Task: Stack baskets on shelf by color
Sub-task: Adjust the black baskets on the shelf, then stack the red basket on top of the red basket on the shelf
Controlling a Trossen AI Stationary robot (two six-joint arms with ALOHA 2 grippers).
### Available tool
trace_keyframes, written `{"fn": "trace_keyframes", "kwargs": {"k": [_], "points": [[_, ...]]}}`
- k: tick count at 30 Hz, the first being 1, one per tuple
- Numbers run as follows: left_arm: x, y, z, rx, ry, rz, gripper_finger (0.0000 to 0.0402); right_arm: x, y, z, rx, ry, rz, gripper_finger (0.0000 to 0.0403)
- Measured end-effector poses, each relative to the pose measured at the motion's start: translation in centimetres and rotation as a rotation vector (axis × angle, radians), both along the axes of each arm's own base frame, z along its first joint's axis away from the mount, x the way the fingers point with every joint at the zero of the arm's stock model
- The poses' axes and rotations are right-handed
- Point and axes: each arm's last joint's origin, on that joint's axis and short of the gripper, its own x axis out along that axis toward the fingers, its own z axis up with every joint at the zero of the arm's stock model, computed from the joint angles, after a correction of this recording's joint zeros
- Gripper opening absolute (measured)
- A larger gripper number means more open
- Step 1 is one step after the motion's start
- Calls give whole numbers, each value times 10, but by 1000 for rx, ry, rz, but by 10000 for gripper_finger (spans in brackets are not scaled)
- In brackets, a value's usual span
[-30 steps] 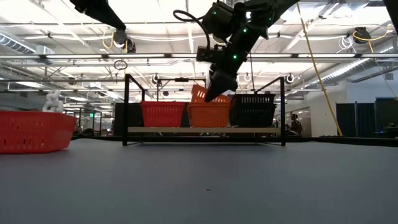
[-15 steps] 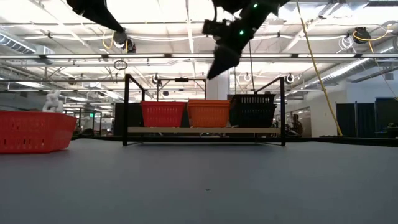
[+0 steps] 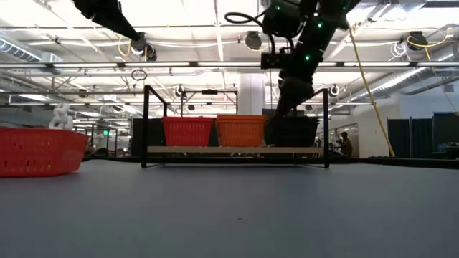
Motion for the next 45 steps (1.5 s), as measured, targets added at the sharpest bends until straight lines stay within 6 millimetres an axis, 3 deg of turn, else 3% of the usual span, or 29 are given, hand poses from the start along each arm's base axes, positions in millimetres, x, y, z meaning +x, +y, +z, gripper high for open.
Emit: {"fn": "trace_keyframes", "kwargs": {"k": [4,13,21,24,27,35,39,45], "points": [[0,0,0,3,2,-2,241,-3,0,-8,5,19,-2,78],[0,0,0,6,5,-4,241,5,11,0,-9,-88,41,77],[-8,1,-1,-15,25,18,241,26,43,14,59,-289,336,77],[-13,2,0,-22,23,26,241,48,58,18,-2,-453,500,77],[-17,3,2,-16,5,35,241,85,67,10,-94,-551,579,77],[-30,6,11,11,-57,65,241,198,90,-26,-81,-378,840,78],[-34,6,12,16,-57,60,241,223,107,-44,-179,-212,944,78],[-35,7,9,22,-21,60,241,237,114,-68,-568,-13,1230,78]]}}
